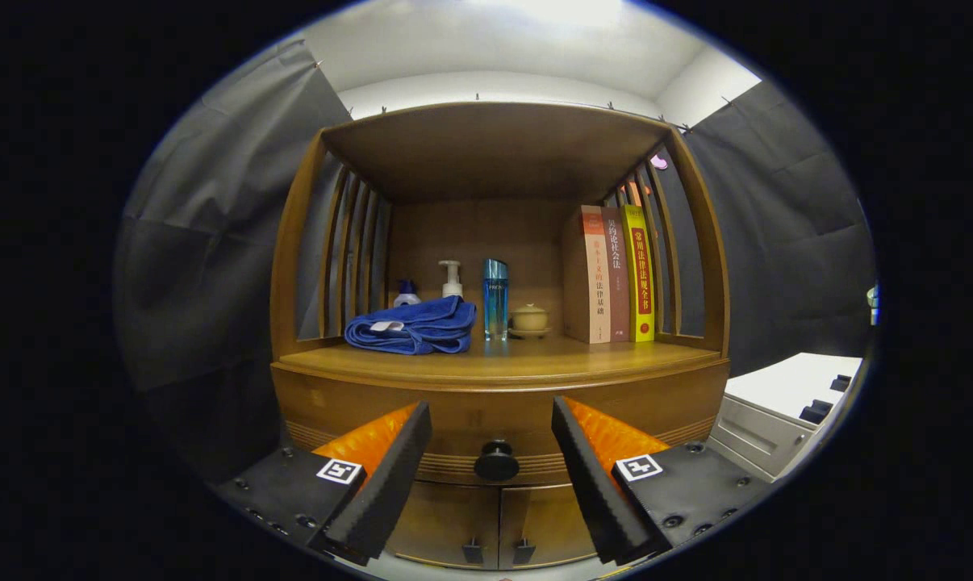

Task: Pull open the drawer, take out the items inside it, and place them on the countertop above the cabinet.

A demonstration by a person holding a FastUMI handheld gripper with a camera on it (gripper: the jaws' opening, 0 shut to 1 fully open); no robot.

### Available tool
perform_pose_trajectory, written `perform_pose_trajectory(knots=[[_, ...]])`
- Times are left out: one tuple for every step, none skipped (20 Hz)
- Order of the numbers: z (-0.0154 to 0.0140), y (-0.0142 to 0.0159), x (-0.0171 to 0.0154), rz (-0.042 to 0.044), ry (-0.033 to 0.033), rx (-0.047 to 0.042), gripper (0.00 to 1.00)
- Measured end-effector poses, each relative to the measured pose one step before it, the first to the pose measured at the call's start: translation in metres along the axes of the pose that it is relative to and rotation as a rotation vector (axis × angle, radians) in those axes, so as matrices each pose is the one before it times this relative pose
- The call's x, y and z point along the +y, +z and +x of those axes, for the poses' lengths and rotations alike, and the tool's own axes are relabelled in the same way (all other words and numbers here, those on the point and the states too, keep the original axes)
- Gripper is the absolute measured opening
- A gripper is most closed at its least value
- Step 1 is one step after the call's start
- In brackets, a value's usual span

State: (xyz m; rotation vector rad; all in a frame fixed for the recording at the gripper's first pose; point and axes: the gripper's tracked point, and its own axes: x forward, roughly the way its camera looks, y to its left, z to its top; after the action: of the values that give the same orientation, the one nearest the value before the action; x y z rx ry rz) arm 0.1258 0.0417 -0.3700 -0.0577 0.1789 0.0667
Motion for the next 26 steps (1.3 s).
perform_pose_trajectory(knots=[[0.00353,-0.00589,-0.00073,-0.01179,0.00066,0.00689,0.98],[0.00218,-0.00574,-0.00020,-0.00514,-0.00044,0.00744,0.99],[0.00225,-0.00715,-0.00024,0.00037,-0.00348,0.01014,0.98],[0.00340,-0.00751,-0.00097,0.00381,-0.00404,0.00974,0.98],[0.00371,-0.00837,-0.00056,0.00353,-0.00140,0.01474,0.98],[0.00532,-0.00731,-0.00200,-0.00291,-0.00433,0.01381,0.98],[0.00320,-0.00742,-0.00083,-0.00157,-0.00221,0.01459,0.98],[0.00479,-0.00552,-0.00012,0.00170,-0.00482,0.01324,0.98],[0.00371,-0.00537,-0.00129,0.00009,-0.00265,0.01292,0.97],[0.00437,-0.00651,-0.00128,-0.00234,-0.00500,0.01116,0.97],[0.00353,-0.00552,-0.00080,0.00086,-0.00700,0.01103,0.96],[0.00316,-0.00347,-0.00145,0.00014,-0.00658,0.00861,0.94],[0.00275,-0.00359,0.00076,-0.00249,-0.00123,0.00681,0.93],[0.00176,-0.00322,0.00009,-0.00033,-0.00192,0.00999,0.89],[0.00265,-0.00363,0.00161,-0.00213,-0.00059,0.00521,0.85],[0.00131,0.00109,0.00100,-0.00071,0.00162,0.00667,0.81],[0.00406,-0.00456,0.00133,-0.00299,-0.00200,0.01420,0.79],[0.00320,-0.00241,0.00622,0.01009,0.01484,0.00868,0.73],[-0.00507,0.00516,0.00337,-0.00185,0.00062,-0.01738,0.68],[0.00512,-0.00322,-0.00464,-0.01129,-0.00120,0.00226,0.63],[-0.00030,-0.00062,0.00275,-0.00127,0.00506,-0.00523,0.58],[0.00042,-0.00150,0.00006,0.00386,0.00085,0.00162,0.53],[0.00015,0.00247,0.00123,0.01311,0.00706,0.00617,0.48],[0.00060,0.00147,-0.00273,0.00277,-0.00171,-0.00090,0.46],[0.00318,-0.00004,0.00189,0.00853,0.00187,0.00130,0.44],[0.00033,0.00216,-0.00149,0.00857,-0.00602,0.00114,0.44]])
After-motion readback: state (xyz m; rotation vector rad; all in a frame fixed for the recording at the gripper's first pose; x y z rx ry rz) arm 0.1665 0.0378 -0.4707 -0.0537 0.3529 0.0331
